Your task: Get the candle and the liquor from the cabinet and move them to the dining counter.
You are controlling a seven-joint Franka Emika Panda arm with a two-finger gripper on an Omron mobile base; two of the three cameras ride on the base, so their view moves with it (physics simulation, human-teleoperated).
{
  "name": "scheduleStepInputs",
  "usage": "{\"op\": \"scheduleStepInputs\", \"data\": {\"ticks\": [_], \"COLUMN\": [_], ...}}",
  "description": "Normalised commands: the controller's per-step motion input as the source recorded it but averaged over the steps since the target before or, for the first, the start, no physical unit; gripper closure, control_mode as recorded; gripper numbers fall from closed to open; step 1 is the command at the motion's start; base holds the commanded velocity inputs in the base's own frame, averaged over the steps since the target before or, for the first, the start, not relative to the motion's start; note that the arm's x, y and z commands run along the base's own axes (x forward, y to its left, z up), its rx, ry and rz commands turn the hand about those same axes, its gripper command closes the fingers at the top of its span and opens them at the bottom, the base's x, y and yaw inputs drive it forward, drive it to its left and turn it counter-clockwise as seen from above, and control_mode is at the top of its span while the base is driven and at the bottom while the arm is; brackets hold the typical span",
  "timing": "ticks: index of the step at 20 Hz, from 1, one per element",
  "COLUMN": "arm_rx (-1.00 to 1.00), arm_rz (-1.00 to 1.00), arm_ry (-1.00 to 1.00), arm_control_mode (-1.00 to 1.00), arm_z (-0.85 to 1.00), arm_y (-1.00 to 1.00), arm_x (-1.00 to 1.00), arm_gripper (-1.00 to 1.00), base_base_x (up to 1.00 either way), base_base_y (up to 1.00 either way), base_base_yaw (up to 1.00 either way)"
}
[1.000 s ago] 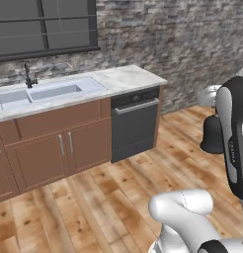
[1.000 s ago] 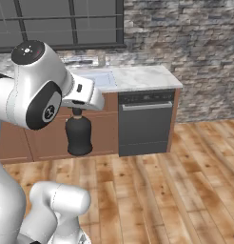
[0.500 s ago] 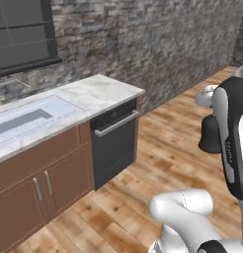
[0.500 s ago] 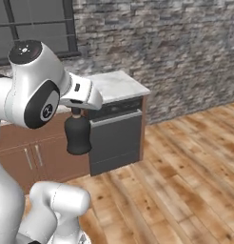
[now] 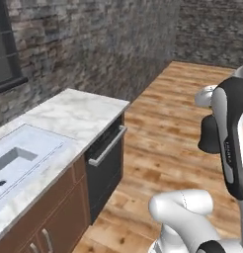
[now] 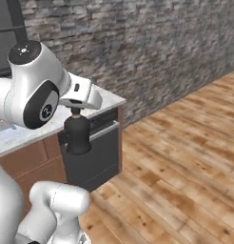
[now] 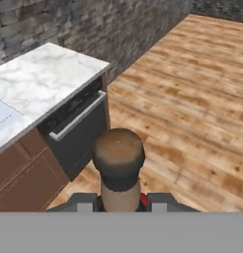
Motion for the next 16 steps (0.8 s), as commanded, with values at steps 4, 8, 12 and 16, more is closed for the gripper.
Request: {"op": "scheduleStepInputs", "data": {"ticks": [4, 8, 12, 16], "arm_rx": [0.00, 0.00, 0.00, 0.00], "arm_rz": [0.00, 0.00, 0.00, 0.00], "arm_ry": [0.00, 0.00, 0.00, 0.00], "arm_control_mode": [1.00, 1.00, 1.00, 1.00], "arm_z": [0.00, 0.00, 0.00, 0.00], "arm_y": [0.00, 0.00, 0.00, 0.00], "arm_x": [0.00, 0.00, 0.00, 0.00], "arm_gripper": [1.00, 1.00, 1.00, 1.00], "base_base_x": [0.38, 0.00, 0.00, 0.66], "base_base_y": [0.22, 0.03, 0.00, 0.17], "base_base_yaw": [-0.82, -0.99, -1.00, -0.68]}}
